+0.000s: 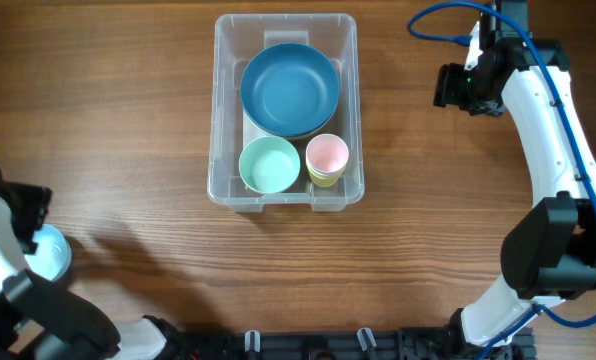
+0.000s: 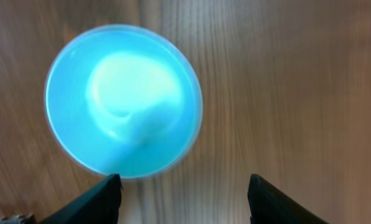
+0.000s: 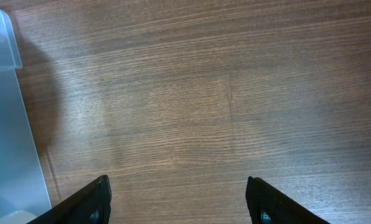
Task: Pack container
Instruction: 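Grasp the light blue bowl and stack it into the bin's bowls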
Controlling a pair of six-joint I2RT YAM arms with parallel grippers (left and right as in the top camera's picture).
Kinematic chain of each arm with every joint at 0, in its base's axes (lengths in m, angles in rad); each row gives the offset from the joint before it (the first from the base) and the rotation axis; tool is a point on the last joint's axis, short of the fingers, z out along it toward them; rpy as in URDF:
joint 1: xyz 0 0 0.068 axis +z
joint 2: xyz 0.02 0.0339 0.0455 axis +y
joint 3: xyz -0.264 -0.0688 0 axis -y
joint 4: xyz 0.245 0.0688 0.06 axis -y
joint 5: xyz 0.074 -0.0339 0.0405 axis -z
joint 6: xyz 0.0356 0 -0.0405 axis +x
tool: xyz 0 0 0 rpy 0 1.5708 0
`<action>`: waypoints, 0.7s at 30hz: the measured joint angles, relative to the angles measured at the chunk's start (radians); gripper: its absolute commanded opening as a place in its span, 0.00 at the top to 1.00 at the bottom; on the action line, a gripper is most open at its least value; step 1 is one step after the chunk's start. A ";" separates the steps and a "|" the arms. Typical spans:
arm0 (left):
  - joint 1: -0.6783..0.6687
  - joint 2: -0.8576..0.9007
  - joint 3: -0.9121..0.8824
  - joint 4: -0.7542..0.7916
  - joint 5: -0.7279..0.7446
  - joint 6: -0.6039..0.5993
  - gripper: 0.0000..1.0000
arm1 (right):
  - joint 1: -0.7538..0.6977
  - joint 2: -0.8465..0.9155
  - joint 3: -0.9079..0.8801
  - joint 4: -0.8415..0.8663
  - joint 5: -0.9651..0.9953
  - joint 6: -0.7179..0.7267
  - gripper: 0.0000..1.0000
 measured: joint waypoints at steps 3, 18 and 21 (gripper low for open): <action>0.011 0.066 -0.101 0.133 0.005 0.000 0.34 | 0.000 0.000 0.000 -0.001 0.000 0.000 0.30; -0.048 0.246 -0.039 0.095 0.069 0.023 0.96 | 0.000 0.000 0.000 -0.001 0.000 0.000 0.30; -0.188 0.158 0.043 -0.003 0.101 0.026 0.96 | 0.000 0.000 0.000 -0.001 0.000 0.000 0.30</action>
